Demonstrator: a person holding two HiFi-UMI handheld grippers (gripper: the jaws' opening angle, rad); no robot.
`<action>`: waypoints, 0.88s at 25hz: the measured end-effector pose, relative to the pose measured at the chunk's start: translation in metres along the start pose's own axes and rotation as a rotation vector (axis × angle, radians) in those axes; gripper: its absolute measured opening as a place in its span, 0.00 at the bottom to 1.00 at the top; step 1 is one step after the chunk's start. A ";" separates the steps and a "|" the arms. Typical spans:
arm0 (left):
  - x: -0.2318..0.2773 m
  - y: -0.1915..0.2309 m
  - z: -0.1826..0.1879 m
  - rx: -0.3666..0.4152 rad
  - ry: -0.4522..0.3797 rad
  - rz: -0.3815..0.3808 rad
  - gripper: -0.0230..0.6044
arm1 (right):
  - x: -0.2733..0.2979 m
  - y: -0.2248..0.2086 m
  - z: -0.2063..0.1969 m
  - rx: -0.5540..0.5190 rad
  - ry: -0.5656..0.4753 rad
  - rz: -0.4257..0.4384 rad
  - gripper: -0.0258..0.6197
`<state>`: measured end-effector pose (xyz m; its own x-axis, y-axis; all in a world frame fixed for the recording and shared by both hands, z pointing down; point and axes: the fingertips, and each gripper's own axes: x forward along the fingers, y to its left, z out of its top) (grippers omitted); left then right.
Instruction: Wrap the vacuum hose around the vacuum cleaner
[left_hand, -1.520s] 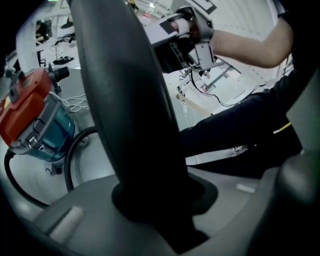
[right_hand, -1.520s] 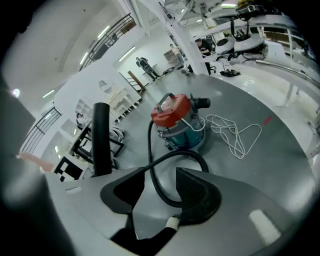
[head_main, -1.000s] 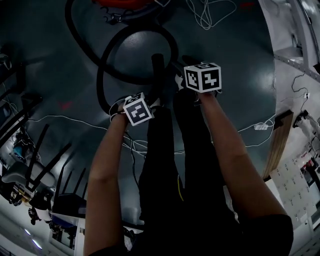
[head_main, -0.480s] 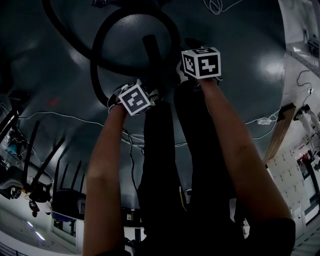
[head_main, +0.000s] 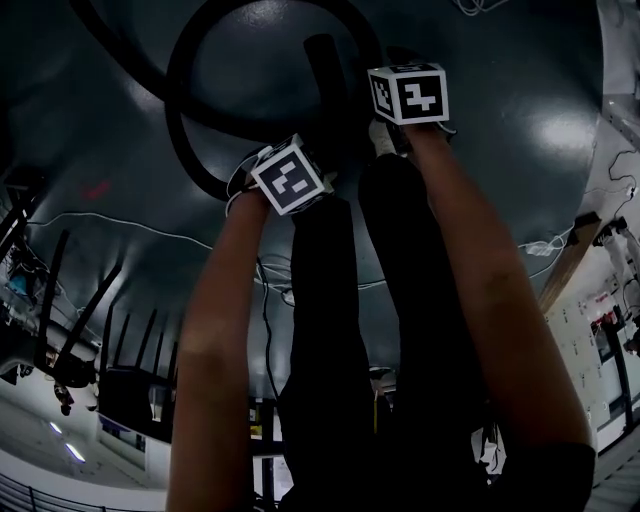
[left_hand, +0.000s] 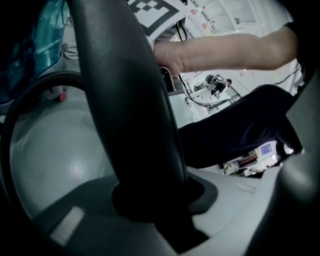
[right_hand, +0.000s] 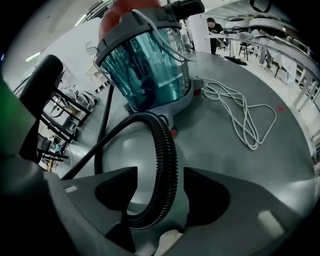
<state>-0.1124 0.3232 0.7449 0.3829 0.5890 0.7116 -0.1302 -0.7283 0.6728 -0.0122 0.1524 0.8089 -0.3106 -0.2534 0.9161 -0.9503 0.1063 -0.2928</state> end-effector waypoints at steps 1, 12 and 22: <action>0.004 0.003 -0.001 -0.005 -0.005 0.000 0.19 | 0.005 -0.001 0.001 -0.009 0.000 -0.004 0.49; 0.035 0.015 -0.012 -0.041 -0.012 -0.043 0.19 | 0.054 -0.010 0.013 -0.133 0.009 -0.049 0.51; 0.029 0.002 -0.021 -0.060 0.074 -0.054 0.19 | 0.037 0.004 0.020 -0.042 0.018 -0.014 0.30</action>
<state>-0.1207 0.3464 0.7713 0.3221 0.6527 0.6857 -0.1666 -0.6740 0.7197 -0.0282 0.1245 0.8365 -0.2968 -0.2379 0.9248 -0.9525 0.1434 -0.2688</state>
